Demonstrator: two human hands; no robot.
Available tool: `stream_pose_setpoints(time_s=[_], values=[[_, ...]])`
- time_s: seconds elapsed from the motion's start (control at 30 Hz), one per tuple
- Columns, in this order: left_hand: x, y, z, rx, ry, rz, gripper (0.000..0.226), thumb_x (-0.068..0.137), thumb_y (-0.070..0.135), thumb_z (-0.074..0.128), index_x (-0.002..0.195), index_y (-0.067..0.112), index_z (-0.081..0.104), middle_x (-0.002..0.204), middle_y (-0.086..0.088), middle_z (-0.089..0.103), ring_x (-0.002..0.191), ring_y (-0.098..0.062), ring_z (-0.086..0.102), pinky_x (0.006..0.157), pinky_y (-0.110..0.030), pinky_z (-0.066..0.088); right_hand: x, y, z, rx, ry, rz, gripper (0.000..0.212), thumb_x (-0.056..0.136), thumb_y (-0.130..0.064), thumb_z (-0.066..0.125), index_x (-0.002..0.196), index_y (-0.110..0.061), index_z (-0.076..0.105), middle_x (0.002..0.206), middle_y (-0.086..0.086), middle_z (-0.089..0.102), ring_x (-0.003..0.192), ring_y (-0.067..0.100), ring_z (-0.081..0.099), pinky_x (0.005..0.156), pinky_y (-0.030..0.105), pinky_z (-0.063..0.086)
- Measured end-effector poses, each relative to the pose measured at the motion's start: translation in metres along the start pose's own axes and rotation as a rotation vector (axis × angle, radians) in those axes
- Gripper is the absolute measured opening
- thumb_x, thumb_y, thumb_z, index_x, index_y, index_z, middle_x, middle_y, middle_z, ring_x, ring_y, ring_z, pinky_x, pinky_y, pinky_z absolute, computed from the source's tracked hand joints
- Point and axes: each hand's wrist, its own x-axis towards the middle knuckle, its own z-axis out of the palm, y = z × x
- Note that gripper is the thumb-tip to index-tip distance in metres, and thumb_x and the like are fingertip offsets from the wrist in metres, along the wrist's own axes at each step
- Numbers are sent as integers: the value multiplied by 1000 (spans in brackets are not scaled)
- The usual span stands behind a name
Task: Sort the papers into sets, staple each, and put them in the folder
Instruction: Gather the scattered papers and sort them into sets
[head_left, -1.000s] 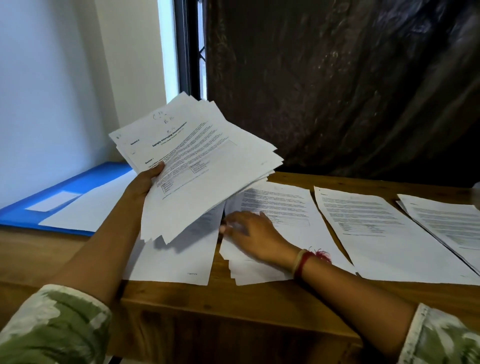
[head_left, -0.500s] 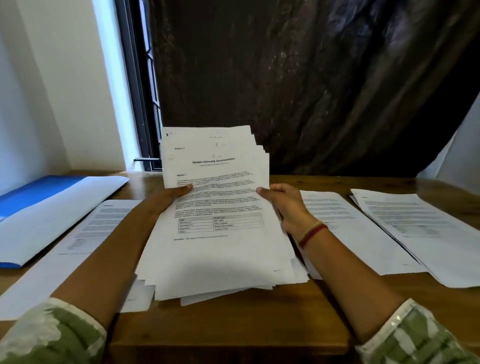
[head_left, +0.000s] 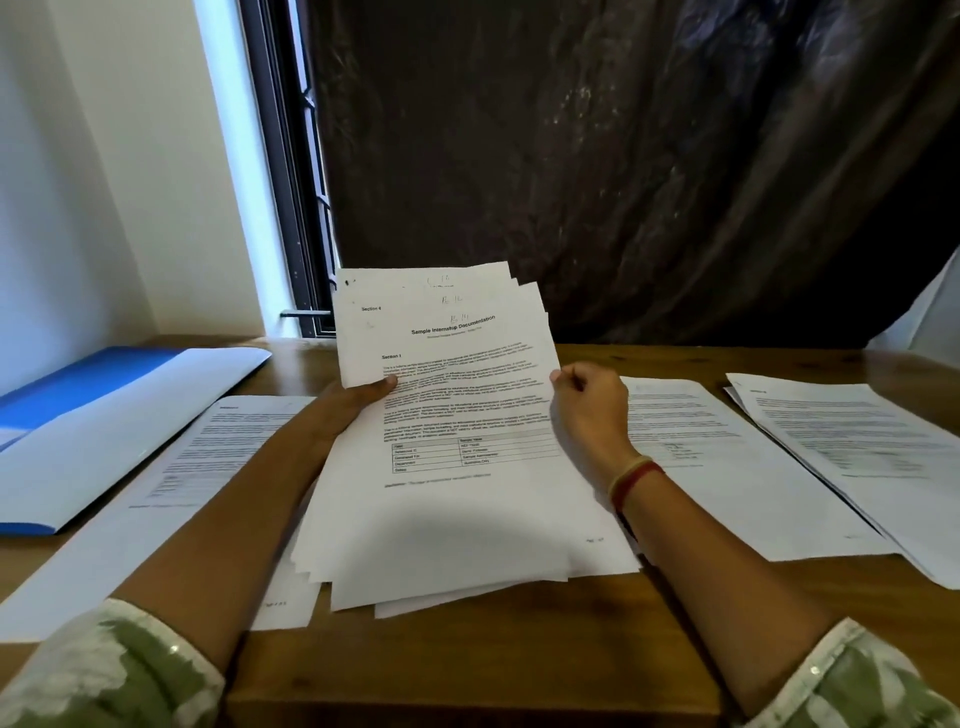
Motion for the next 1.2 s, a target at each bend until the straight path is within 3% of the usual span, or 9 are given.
stream_pose_setpoints(time_s=[0.17,0.3,0.37,0.57,0.63,0.73,0.9,1.1,1.2], values=[[2,0,-4,5,28,4,11,94,12,56,101,19,61,77,-1,75,65,-14,72,49,-26,55,0,-7,-7,1,64,-97,22,96,-26,57,81,-15,68,81,-2,69,75,13,63,63,25,50],[6,-1,-10,52,56,13,12,93,13,57,101,22,60,77,-1,74,62,-13,72,47,-25,54,-2,-9,-11,6,41,-80,9,97,-21,55,103,-17,60,91,-3,64,86,16,62,74,32,55],[8,-3,-11,57,58,11,13,93,13,57,102,23,60,77,-1,74,61,-13,71,46,-25,54,-1,-10,-14,40,-36,-28,21,95,-20,58,114,-21,50,92,-3,62,87,16,63,76,34,56],[9,-7,-12,21,94,7,11,94,16,56,101,24,59,72,2,74,58,-13,71,43,-25,53,14,-9,-22,336,-203,278,29,72,1,79,86,-17,60,96,15,70,94,35,69,88,49,55],[9,-7,-14,27,98,9,10,93,18,58,101,24,60,86,-3,73,65,-15,72,50,-27,56,30,-4,-41,227,-127,243,21,74,0,77,85,-13,65,98,14,72,91,33,69,87,45,56],[9,-8,-18,21,114,4,15,92,21,61,107,23,61,104,-7,67,89,-23,67,79,-38,54,57,10,-92,-221,47,190,19,82,-5,70,99,-13,65,108,11,69,93,27,63,84,31,48],[8,-6,-21,68,131,-28,37,88,25,66,123,19,59,118,-12,66,108,-32,62,99,-48,46,66,48,-141,-675,287,331,30,91,-12,60,121,-12,59,122,18,61,113,40,54,104,52,32],[10,-8,-21,51,118,-36,49,82,26,71,129,19,57,121,-11,66,111,-33,62,100,-50,46,60,61,-134,-873,291,343,43,92,-17,62,132,-11,48,124,20,60,117,41,54,109,56,25],[9,-8,-17,31,93,-21,33,87,21,66,120,20,60,110,-9,70,95,-25,70,82,-41,57,57,59,-129,-984,261,319,52,90,-23,65,136,-10,43,137,21,50,129,42,43,112,59,21]])
